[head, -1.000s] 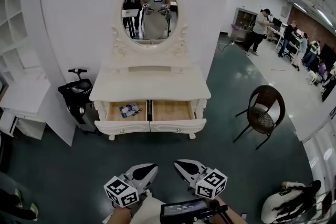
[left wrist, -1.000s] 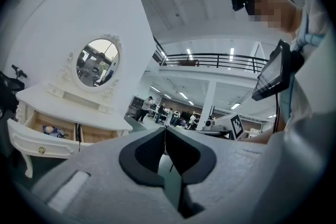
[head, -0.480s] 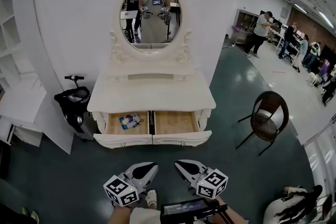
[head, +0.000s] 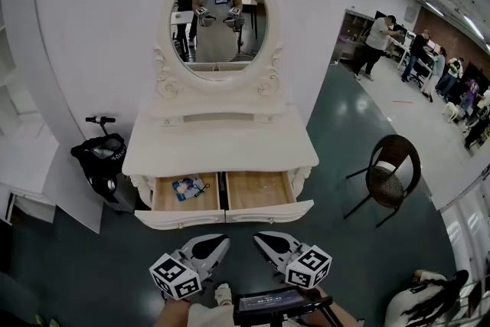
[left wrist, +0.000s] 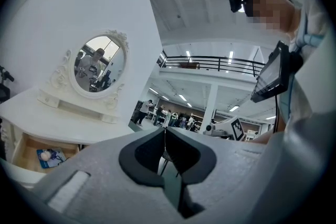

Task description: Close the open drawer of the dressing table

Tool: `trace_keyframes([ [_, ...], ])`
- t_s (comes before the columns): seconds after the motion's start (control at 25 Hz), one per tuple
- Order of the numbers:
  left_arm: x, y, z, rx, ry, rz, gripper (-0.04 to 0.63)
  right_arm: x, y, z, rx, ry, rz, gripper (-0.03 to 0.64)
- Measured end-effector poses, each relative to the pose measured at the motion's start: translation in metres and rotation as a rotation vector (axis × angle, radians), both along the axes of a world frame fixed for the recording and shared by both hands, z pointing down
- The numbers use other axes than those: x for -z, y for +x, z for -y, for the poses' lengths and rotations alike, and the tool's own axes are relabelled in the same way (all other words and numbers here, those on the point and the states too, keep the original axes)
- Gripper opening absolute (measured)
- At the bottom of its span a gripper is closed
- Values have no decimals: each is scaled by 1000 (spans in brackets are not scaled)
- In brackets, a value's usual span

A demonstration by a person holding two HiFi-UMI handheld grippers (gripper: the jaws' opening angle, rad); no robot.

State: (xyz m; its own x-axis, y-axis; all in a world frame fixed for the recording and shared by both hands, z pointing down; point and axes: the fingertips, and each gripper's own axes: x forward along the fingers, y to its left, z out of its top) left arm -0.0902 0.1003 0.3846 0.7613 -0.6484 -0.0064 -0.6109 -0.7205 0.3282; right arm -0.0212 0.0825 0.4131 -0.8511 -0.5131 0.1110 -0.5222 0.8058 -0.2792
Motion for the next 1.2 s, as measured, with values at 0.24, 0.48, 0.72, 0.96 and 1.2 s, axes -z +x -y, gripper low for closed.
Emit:
trace_keyframes([
  [0.24, -2, -10, 29, -41, -4, -6, 8, 2, -8, 25, -33, 7, 10, 15],
  [0.48, -19, -5, 50, -86, -18, 13, 8, -10, -11, 45, -56, 3, -6, 15],
  [0.72, -26, 7, 65, -106, -43, 26, 8, -11, -10, 61, -36, 8, -38, 15],
  [0.96, -27, 19, 88, -82, -51, 28, 8, -9, -4, 83, 7, 6, -45, 17],
  [1.2, -28, 35, 120, -78, -38, 56, 8, -3, -4, 116, 31, 50, -55, 15],
])
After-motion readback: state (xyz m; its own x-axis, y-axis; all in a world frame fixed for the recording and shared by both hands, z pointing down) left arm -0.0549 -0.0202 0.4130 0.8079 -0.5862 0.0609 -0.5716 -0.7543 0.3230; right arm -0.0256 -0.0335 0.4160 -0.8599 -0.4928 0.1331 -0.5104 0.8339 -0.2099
